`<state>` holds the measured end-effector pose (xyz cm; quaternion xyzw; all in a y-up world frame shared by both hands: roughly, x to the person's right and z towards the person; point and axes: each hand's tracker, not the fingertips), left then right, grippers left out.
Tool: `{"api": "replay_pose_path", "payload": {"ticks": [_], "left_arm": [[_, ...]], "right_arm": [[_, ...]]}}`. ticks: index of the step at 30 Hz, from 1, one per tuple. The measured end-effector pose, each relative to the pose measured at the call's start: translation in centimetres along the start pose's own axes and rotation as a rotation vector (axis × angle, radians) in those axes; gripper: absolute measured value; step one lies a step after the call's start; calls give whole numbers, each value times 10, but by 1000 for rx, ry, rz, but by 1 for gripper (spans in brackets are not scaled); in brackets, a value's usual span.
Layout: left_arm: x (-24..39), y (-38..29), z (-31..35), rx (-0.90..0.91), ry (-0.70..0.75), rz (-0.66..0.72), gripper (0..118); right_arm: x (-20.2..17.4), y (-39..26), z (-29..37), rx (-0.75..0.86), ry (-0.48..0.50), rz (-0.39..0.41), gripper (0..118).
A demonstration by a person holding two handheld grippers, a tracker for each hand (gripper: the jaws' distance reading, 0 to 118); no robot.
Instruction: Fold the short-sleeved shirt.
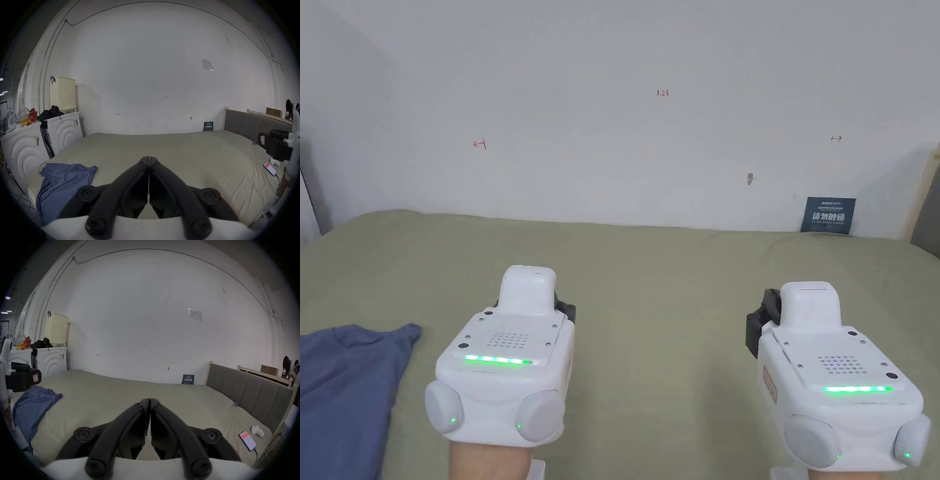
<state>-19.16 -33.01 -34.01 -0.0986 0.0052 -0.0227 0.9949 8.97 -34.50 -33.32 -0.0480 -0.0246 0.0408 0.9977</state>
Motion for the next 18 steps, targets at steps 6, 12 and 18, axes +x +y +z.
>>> {"api": "replay_pose_path", "payload": {"ticks": [6, 12, 18], "left_arm": [[-1, 0, 0, -10, -16, -2, 1], [-22, -7, -5, -29, 11, 4, 1], [-91, -16, 6, -55, 178, 32, 1]], "right_arm": [[-1, 2, 0, -13, -13, -1, 6], [-12, 0, -8, -34, -6, -9, 6], [-77, -1, -26, -58, 148, 3, 6]]}}
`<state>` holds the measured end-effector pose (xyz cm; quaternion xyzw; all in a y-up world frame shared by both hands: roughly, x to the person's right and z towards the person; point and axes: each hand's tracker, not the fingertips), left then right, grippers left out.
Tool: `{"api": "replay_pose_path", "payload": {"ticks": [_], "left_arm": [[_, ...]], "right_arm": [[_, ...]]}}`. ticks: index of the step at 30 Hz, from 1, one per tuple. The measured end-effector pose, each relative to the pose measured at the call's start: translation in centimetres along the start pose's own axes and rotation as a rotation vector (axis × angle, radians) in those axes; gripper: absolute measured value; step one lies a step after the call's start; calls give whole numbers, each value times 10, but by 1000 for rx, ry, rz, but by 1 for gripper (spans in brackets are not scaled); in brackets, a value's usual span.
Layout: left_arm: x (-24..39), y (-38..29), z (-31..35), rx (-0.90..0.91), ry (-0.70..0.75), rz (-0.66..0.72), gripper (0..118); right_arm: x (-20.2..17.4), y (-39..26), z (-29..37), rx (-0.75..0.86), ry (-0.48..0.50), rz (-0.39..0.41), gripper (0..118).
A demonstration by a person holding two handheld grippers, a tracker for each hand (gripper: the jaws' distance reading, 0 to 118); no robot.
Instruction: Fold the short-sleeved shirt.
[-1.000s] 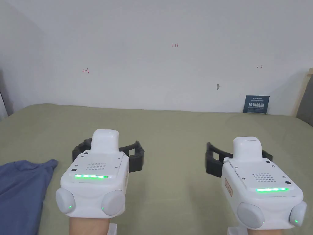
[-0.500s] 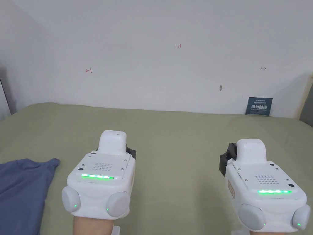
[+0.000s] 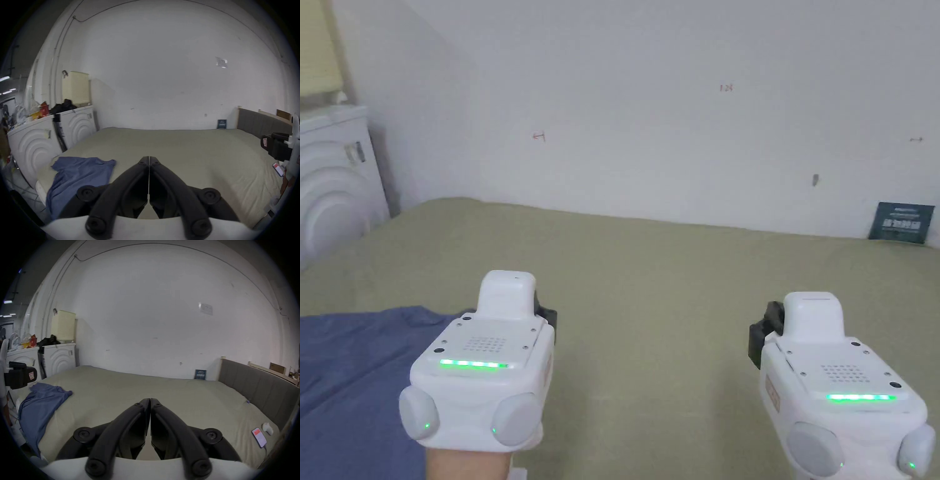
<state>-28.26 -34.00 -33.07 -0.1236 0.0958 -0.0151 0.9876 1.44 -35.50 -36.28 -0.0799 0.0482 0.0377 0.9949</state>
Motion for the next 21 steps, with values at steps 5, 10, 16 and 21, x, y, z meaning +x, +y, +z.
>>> {"api": "replay_pose_path", "payload": {"ticks": [5, 10, 16, 21], "left_arm": [[-85, -8, 17, -25, 189, 30, 1], [-167, -20, 47, -48, 377, 61, 1], [-221, -27, 81, -67, 528, 92, 1], [-240, -32, 94, -77, 569, 100, 1]], "right_arm": [[-79, 1, -22, -1, 183, 10, 6], [-155, 6, -30, 7, 354, 0, 6], [-219, 11, -23, 12, 501, 10, 6], [-249, 7, -19, 1, 574, 27, 6]]}}
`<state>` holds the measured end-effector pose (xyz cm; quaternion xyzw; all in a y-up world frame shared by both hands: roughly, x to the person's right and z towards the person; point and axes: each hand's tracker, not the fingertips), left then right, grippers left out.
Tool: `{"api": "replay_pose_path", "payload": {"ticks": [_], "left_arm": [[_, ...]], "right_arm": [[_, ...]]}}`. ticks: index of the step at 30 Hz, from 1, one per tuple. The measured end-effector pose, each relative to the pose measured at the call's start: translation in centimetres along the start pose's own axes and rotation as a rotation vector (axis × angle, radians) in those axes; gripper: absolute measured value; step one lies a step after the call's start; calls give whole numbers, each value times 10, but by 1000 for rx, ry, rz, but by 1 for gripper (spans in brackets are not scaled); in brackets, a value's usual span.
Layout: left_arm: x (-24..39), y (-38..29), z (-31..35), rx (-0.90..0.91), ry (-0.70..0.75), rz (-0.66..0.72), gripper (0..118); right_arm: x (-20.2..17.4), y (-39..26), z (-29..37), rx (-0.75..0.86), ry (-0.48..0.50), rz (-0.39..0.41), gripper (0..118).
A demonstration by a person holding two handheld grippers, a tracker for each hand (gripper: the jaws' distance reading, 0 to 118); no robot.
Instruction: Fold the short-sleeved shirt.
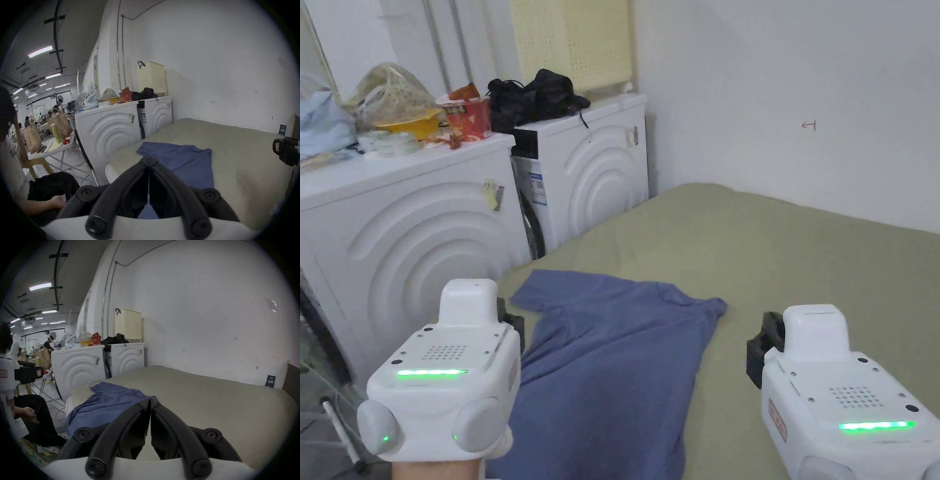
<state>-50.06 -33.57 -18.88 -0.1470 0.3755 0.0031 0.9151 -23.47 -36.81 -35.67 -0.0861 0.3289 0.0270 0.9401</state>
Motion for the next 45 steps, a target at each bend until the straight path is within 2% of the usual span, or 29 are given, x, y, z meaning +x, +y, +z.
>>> {"api": "replay_pose_path", "payload": {"ticks": [7, 13, 21, 28, 29, 30, 31, 32, 34, 38, 40, 41, 42, 43, 44, 45], "left_arm": [[-2, -2, -15, -27, -9, 5, 1], [27, -6, -51, -97, -96, 1, 1], [96, -37, -188, -388, -256, 51, 1], [147, -68, -295, -688, -402, -31, 2], [154, -68, -293, -692, -385, -54, 11], [159, -71, -298, -704, -404, -76, 34], [164, -76, -303, -726, -416, -93, 73], [169, -79, -304, -734, -412, -106, 118], [173, -88, -299, -711, -438, -131, 114], [192, -104, -286, -720, -395, -239, 113], [197, -113, -281, -719, -367, -254, 109], [199, -106, -275, -717, -375, -250, 99], [200, -104, -271, -717, -369, -247, 83], [199, -99, -265, -703, -357, -245, 56], [200, -96, -260, -688, -347, -255, 2], [201, -89, -264, -669, -280, -287, 2]], "right_arm": [[-1, -4, -6, -30, 0, -9, 6], [16, -16, -11, -64, -33, -13, 6], [42, -52, -25, -164, -69, -20, 6], [61, -84, -52, -240, -75, -56, 6], [63, -87, -54, -248, -75, -61, 6], [64, -91, -56, -253, -79, -68, 6], [67, -93, -58, -257, -80, -75, 6], [68, -96, -59, -261, -81, -77, 6], [70, -102, -59, -276, -84, -80, 6], [75, -108, -54, -299, -91, -101, 6], [77, -110, -46, -309, -99, -109, 6], [80, -111, -41, -315, -105, -113, 6], [83, -112, -33, -317, -114, -115, 6], [86, -112, -26, -320, -126, -116, 6], [91, -111, -18, -321, -139, -119, 6], [96, -111, -9, -319, -151, -123, 6]]}}
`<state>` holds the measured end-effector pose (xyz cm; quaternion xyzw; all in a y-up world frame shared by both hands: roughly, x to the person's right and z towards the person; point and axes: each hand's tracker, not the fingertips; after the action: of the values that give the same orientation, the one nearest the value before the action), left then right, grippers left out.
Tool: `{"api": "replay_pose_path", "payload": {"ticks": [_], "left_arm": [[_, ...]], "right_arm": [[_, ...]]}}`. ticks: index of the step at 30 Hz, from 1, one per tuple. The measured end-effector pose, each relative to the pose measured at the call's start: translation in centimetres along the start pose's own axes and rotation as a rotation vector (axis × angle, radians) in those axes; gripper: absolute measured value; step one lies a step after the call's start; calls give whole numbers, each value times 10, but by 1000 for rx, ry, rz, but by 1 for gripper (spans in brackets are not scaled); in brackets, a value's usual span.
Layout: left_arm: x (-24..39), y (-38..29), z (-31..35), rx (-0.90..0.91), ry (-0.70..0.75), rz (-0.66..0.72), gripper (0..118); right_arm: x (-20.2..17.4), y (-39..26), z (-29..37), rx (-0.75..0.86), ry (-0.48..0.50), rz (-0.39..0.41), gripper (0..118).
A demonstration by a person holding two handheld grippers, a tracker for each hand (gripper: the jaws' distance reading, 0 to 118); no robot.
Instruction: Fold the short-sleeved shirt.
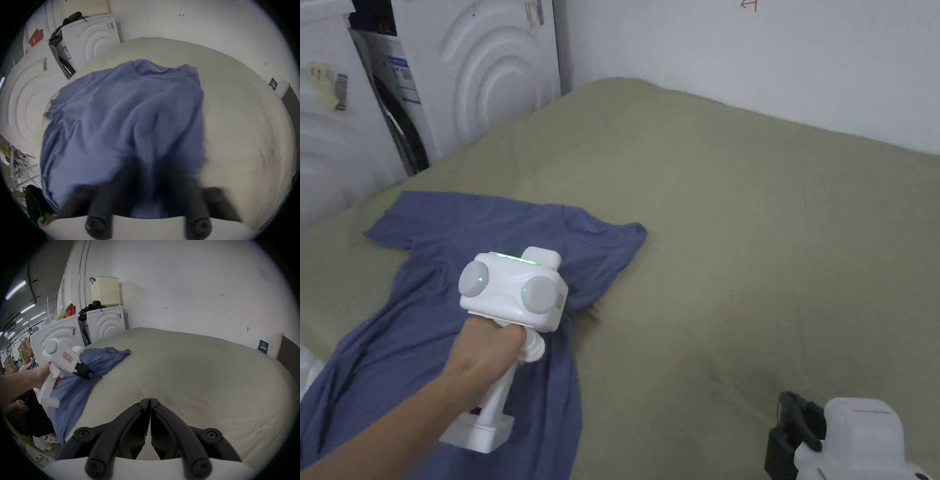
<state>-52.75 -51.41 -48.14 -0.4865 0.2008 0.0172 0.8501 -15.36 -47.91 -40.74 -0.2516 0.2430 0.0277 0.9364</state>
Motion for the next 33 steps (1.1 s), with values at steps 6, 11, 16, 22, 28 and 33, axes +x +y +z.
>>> {"api": "replay_pose_path", "payload": {"ticks": [6, 11, 16, 22, 28, 33], "left_arm": [[14, 13, 63, 74, -49, 13, 2], [72, 28, 134, 173, -183, -55, 2], [179, 32, 193, 247, -348, -199, 2], [331, 8, 247, 267, -601, -358, 2], [456, -25, 270, 204, -820, -450, 2], [518, -62, 268, 125, -911, -514, 2]], "right_arm": [[49, -6, 62, 37, -127, -21, 6], [98, -21, 119, 50, -252, -80, 6], [139, -33, 178, 91, -387, -123, 6], [189, -46, 236, 128, -521, -210, 6], [235, -50, 269, 139, -653, -261, 6], [262, -61, 276, 139, -700, -311, 6]]}}
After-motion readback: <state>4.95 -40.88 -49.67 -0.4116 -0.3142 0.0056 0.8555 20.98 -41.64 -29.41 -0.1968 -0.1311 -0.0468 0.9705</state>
